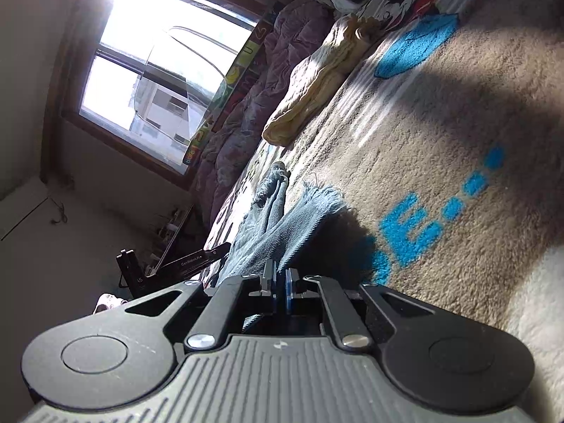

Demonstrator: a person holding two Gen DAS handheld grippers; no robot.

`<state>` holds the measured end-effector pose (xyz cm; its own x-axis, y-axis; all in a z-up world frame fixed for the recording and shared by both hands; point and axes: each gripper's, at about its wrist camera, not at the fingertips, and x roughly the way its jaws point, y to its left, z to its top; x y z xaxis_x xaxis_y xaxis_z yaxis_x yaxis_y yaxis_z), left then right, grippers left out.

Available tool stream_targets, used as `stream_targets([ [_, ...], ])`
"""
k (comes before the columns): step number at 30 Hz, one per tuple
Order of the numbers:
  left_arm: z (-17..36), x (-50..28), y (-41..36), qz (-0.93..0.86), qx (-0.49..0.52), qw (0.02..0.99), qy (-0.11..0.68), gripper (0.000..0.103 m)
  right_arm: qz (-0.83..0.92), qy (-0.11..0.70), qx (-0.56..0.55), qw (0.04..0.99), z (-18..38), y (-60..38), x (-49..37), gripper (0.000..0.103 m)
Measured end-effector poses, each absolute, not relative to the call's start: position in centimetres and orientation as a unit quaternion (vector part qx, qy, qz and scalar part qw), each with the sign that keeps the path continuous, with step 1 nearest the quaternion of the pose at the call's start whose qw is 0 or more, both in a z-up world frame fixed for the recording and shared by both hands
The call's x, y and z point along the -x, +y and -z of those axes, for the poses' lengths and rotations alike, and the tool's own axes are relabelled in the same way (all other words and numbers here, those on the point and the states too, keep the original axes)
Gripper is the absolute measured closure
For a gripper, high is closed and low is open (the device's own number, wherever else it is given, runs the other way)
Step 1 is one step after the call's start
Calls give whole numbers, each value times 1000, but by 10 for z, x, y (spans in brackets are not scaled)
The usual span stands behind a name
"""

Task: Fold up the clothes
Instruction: 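Hold the folded jeans hems with the right tool while the left tool grasps the waistband, then lift the folded jeans legs with the right tool above the jeans body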

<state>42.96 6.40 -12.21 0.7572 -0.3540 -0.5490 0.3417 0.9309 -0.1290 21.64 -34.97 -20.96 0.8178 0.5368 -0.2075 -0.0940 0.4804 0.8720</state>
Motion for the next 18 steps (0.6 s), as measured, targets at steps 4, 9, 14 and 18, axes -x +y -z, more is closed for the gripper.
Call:
stream_targets([
  [4, 104, -409, 91, 154, 34, 951, 266, 60, -191, 227, -475, 828, 210, -350, -215, 95],
  [9, 107, -412, 86, 153, 34, 950, 269, 62, -195, 217, -481, 827, 211, -353, -213, 93],
  [14, 138, -425, 44, 166, -66, 934, 308, 55, -202, 210, -486, 824, 212, -354, -212, 90],
  [18, 144, -423, 24, 158, -121, 928, 316, 49, -203, 211, -485, 824, 213, -354, -213, 90],
])
